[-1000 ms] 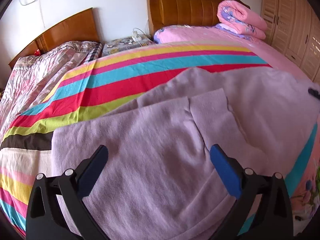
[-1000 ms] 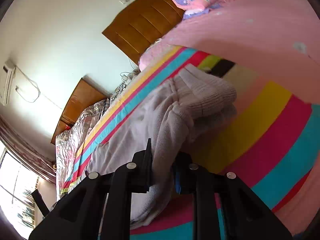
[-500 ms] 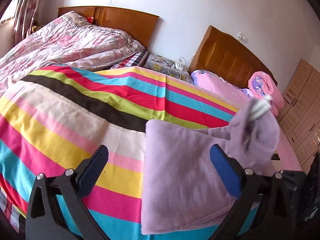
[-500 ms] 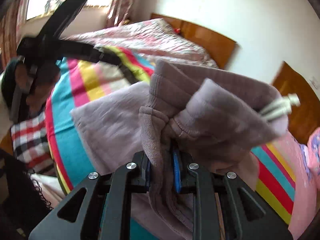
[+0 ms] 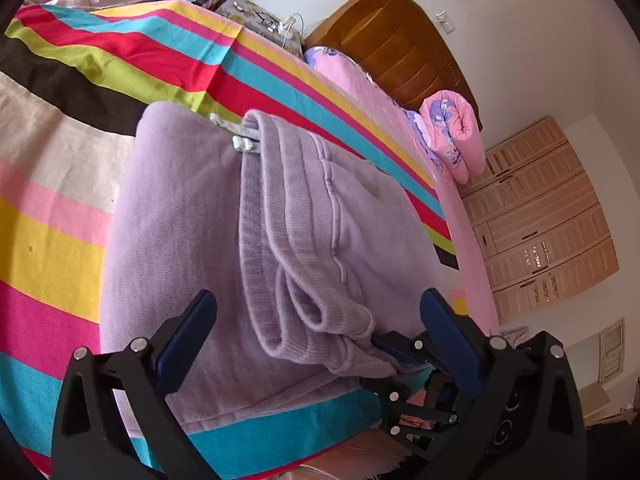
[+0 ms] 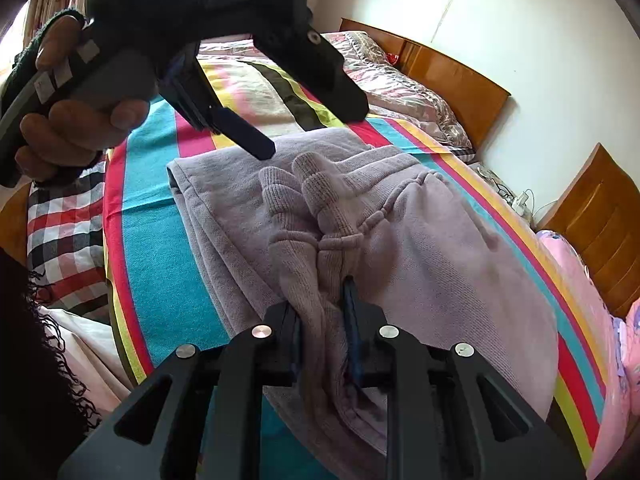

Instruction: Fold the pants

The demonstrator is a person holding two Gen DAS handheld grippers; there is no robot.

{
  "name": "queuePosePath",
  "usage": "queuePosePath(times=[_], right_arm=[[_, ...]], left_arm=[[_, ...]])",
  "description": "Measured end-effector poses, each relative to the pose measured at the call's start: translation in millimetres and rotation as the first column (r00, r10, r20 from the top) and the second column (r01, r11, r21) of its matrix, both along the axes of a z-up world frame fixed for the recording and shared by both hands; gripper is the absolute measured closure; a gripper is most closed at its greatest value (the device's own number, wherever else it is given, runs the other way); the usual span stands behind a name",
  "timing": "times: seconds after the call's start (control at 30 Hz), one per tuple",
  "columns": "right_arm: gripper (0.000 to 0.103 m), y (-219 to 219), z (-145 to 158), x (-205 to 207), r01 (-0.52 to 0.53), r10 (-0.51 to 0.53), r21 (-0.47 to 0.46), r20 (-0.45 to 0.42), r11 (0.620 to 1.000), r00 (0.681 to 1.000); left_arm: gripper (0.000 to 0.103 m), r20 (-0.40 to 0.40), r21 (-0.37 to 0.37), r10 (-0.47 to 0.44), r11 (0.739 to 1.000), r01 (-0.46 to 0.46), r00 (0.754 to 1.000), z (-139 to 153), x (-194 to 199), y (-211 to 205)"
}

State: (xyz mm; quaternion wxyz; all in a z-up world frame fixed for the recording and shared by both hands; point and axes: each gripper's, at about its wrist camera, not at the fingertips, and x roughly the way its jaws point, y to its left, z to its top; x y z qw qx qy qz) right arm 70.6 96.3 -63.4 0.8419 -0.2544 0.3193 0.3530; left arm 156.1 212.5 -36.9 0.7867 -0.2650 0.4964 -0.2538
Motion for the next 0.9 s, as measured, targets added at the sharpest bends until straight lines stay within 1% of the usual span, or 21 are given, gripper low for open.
queuePosePath(times=[0.03, 0.07, 0.1, 0.13, 0.17, 0.2, 0.23, 0.27, 0.33, 0.47, 0.5, 0.53, 0.57, 0.6, 0.63, 0.7, 0.73, 0.8, 0.87, 0.9], right_arm=[[0.074, -1, 0, 1, -0.009, 0.010, 0.017, -0.026, 1.000, 1.000], [0.070, -3, -1, 5, -0.013, 0.015, 0.038, -0.070, 0.999, 0.997], [0.068, -7, 1, 9, -0.009, 0.019, 0.077, -0.125, 0.997, 0.992], [0.061, -15, 6, 12, -0.010, 0.036, 0.149, -0.173, 0.989, 0.984], [0.061, -24, 14, 16, -0.011, 0.063, 0.233, -0.215, 0.972, 0.975], [0.061, -32, 21, 19, -0.001, 0.077, 0.299, -0.242, 0.954, 0.967], [0.061, -38, 27, 21, 0.010, 0.076, 0.330, -0.247, 0.944, 0.966], [0.061, -41, 31, 25, 0.020, 0.065, 0.332, -0.245, 0.943, 0.967], [0.062, -42, 30, 33, 0.038, 0.033, 0.284, -0.241, 0.958, 0.970], [0.062, -23, 13, 39, 0.003, 0.045, 0.180, -0.266, 0.984, 0.963], [0.062, -17, 8, 37, -0.010, 0.049, 0.151, -0.257, 0.988, 0.965], [0.066, -9, 3, 35, -0.017, 0.044, 0.117, -0.232, 0.993, 0.972], [0.073, -5, -1, 33, -0.021, 0.043, 0.102, -0.217, 0.995, 0.975], [0.080, -4, 1, 31, -0.021, 0.044, 0.111, -0.209, 0.994, 0.977], [0.092, -5, 6, 29, -0.017, 0.041, 0.127, -0.189, 0.992, 0.981], [0.092, -7, 24, 23, -0.019, 0.042, 0.154, -0.147, 0.988, 0.988], [0.092, -6, 34, 16, -0.039, 0.060, 0.164, -0.126, 0.986, 0.990], [0.092, -2, 46, 7, -0.068, 0.082, 0.153, -0.087, 0.986, 0.993], [0.092, 3, 38, 7, -0.081, 0.095, 0.128, -0.112, 0.988, 0.989], [0.092, 6, 25, 9, -0.086, 0.099, 0.099, -0.140, 0.991, 0.985]], left_arm=[[0.002, -0.005, 0.018, -0.012, 1.000, 0.012, 1.000, -2, 3, -5], [0.002, -0.008, 0.027, -0.016, 1.000, 0.017, 1.000, -3, 5, -8], [0.002, -0.012, 0.019, -0.019, 1.000, 0.019, 1.000, -5, 7, -9], [0.002, -0.020, 0.002, -0.019, 1.000, 0.019, 1.000, -7, 8, -9], [0.002, -0.031, -0.011, -0.014, 1.000, 0.013, 0.999, -11, 9, -8], [0.002, -0.040, -0.015, -0.005, 1.000, 0.004, 0.999, -15, 8, -7], [0.002, -0.044, -0.021, 0.001, 1.000, -0.002, 0.999, -18, 9, -7], [0.002, -0.041, -0.031, 0.004, 1.000, -0.005, 0.999, -20, 7, -6], [0.002, -0.026, -0.047, 0.008, 0.999, -0.009, 1.000, -19, 6, -5], [0.002, -0.019, -0.068, 0.018, 0.997, -0.020, 1.000, -20, 4, 0], [0.002, -0.018, -0.069, 0.017, 0.997, -0.018, 1.000, -20, 3, 0], [0.002, -0.018, -0.070, 0.016, 0.997, -0.017, 1.000, -20, 5, 0], [0.002, -0.016, -0.072, 0.015, 0.997, -0.016, 1.000, -20, 5, 0], [0.002, -0.016, -0.074, 0.016, 0.997, -0.017, 1.000, -21, 6, 1], [0.002, -0.016, -0.080, 0.018, 0.997, -0.019, 1.000, -21, 5, 2], [0.002, -0.013, -0.099, 0.026, 0.995, -0.027, 1.000, -21, 5, 5], [0.002, -0.013, -0.106, 0.029, 0.994, -0.031, 0.999, -22, 5, 7], [0.002, -0.010, -0.118, 0.034, 0.992, -0.035, 0.999, -23, 6, 9], [0.002, -0.007, -0.117, 0.036, 0.992, -0.037, 0.999, -24, 5, 9], [0.002, -0.006, -0.112, 0.037, 0.993, -0.037, 0.999, -25, 5, 8]])
